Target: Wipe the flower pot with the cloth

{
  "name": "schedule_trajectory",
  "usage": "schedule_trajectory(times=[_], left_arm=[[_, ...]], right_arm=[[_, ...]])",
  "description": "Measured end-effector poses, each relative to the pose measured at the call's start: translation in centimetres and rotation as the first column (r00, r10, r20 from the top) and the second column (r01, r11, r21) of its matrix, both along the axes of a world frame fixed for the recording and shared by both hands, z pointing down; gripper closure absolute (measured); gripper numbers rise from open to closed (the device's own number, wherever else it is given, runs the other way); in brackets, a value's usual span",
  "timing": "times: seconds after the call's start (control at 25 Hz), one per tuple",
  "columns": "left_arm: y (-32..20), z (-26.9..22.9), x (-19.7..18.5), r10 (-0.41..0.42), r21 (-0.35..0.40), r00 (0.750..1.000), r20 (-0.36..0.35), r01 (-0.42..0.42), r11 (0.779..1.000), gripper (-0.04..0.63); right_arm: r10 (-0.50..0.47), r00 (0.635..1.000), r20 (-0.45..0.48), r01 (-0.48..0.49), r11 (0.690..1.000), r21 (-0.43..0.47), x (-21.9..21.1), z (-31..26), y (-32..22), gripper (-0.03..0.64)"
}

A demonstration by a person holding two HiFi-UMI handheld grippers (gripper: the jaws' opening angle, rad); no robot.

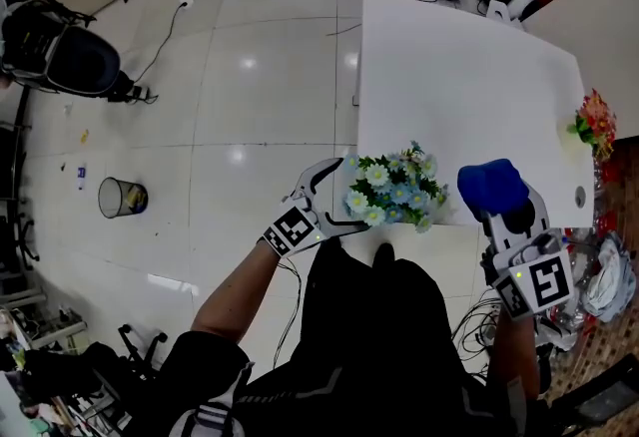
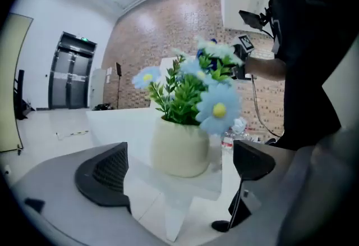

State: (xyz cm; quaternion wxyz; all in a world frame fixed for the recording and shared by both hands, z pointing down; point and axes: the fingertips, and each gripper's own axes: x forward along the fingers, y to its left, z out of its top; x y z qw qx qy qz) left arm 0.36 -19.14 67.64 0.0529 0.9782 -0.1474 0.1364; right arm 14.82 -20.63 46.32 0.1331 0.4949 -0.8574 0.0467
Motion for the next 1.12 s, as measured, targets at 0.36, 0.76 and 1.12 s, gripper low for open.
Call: schedule_trajectory(times=[0.36, 0.76, 1.12], left_arm=[[2.8, -15.4, -2.8, -0.062, 0.015, 0.987, -0.147, 0.065, 0.998, 0.015], [2.0, -27.7, -2.4, -0.188, 0.085, 0.931, -0.312, 0.224, 0.971, 0.194], [1.0, -31.0, -3.1, -0.288, -0.033, 0.875, -0.39, 0.299, 0.954, 0.592]], right_arm=[[-0.017, 0.998, 0.064, 0.012, 0.997, 0.073, -1.2, -8.6, -0.3, 0.546], [-0.021, 0.995, 0.099, 0.01, 0.993, 0.114, -0.9, -11.0, 1.3, 0.546], [-0.009, 0.993, 0.12, -0.005, 0.994, 0.11, -1.9, -10.7, 1.5, 0.546]])
